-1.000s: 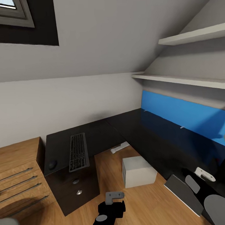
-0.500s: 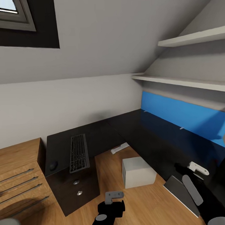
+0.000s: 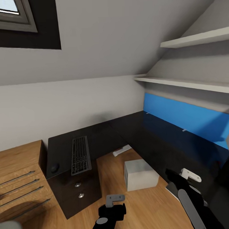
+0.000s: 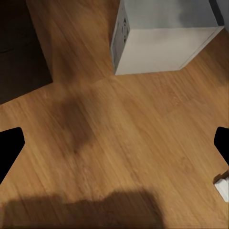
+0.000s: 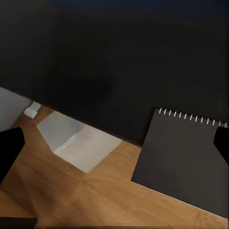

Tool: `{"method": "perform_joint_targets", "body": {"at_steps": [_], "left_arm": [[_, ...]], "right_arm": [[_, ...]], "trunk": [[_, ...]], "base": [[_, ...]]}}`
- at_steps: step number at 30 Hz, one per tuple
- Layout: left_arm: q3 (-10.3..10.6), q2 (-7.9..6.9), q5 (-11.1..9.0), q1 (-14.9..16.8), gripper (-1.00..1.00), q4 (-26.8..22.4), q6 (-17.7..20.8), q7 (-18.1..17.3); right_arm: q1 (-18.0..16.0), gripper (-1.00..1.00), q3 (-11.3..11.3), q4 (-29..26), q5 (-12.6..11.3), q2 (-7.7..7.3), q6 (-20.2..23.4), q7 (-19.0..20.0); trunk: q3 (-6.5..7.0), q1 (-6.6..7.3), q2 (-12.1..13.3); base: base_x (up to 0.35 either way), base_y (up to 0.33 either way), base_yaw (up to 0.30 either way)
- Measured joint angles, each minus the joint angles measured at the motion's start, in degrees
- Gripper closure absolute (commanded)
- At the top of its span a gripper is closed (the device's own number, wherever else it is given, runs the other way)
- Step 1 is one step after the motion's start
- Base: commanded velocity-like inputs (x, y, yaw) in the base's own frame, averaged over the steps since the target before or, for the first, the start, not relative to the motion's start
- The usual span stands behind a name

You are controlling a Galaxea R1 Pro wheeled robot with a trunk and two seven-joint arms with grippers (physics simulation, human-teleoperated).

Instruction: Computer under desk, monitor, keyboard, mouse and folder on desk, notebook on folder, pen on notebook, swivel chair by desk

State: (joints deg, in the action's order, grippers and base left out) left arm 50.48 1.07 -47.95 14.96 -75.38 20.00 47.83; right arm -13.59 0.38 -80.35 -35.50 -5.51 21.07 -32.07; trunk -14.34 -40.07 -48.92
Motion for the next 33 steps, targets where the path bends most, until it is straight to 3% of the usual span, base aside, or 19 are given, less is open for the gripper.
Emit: {"method": "perform_joint_targets", "body": {"at_steps": [8, 9, 10, 13, 19, 22, 29, 31, 33], "left_arm": [[-0.1, -0.01, -0.2, 0.0, -1.0, 0.0, 0.0, 0.0], [-0.6, -0.01, -0.1, 0.0, -1.0, 0.0, 0.0, 0.0], [-3.0, 0.05, 0.1, 0.0, -1.0, -0.2, 0.0, -0.1], [-3.9, 0.07, 0.1, 0.0, -1.0, -0.3, 0.0, 0.0], [-4.7, 0.16, 0.1, 0.0, -1.0, -0.4, 0.0, 0.0], [-4.8, 0.23, 0.2, 0.0, -1.0, -0.4, 0.0, 0.0], [-4.8, 0.25, 0.2, 0.0, -1.0, -0.2, 0.0, 0.0], [-4.7, 0.26, 0.2, 0.0, -1.0, -0.2, 0.0, 0.0], [-4.7, 0.29, 0.1, 0.0, -1.0, -0.1, 0.0, 0.0]], "right_arm": [[0.0, -1.0, 0.2, 0.2, 0.0, 0.02, -0.1, 0.2], [0.0, -1.0, 0.2, 0.2, 0.0, 0.01, -0.1, 0.3], [0.0, -1.0, 0.2, 0.3, -0.1, 0.01, -0.1, 0.4], [0.0, -1.0, 0.2, 0.4, -0.1, 0.01, -0.1, 0.5], [0.0, -1.0, 0.2, 0.6, -0.5, 0.02, -0.1, 0.7], [0.0, -1.0, 0.1, 0.8, -2.0, 0.01, -0.1, 2.4], [0.0, -1.0, -0.1, 1.9, -10.0, -0.42, 0.4, 8.6], [0.0, -1.0, 0.1, 2.0, -10.7, -0.45, 0.4, 9.3], [0.0, -1.0, 1.6, 2.1, -9.8, -0.39, 0.4, 9.6]], "trunk": [[0.0, -0.01, 0.0], [0.0, 0.01, 0.0], [0.0, 0.02, 0.0], [0.0, 0.02, 0.0], [-1.07, -1.29, -2.4], [-1.61, -1.95, -3.6], [-2.87, -3.49, -6.4], [-3.23, -3.93, -7.2], [-3.59, -4.37, -8.0]], "base": [[-0.284, 0.0, 0.0], [-0.015, 0.0, 0.0], [-0.012, 0.0, 0.0], [-0.006, 0.0, 0.0], [-0.002, 0.0, 0.0], [0.0, 0.0, 0.0], [0.0, 0.0, 0.0], [0.0, 0.0, 0.0], [0.0, 0.0, 0.0]]}}
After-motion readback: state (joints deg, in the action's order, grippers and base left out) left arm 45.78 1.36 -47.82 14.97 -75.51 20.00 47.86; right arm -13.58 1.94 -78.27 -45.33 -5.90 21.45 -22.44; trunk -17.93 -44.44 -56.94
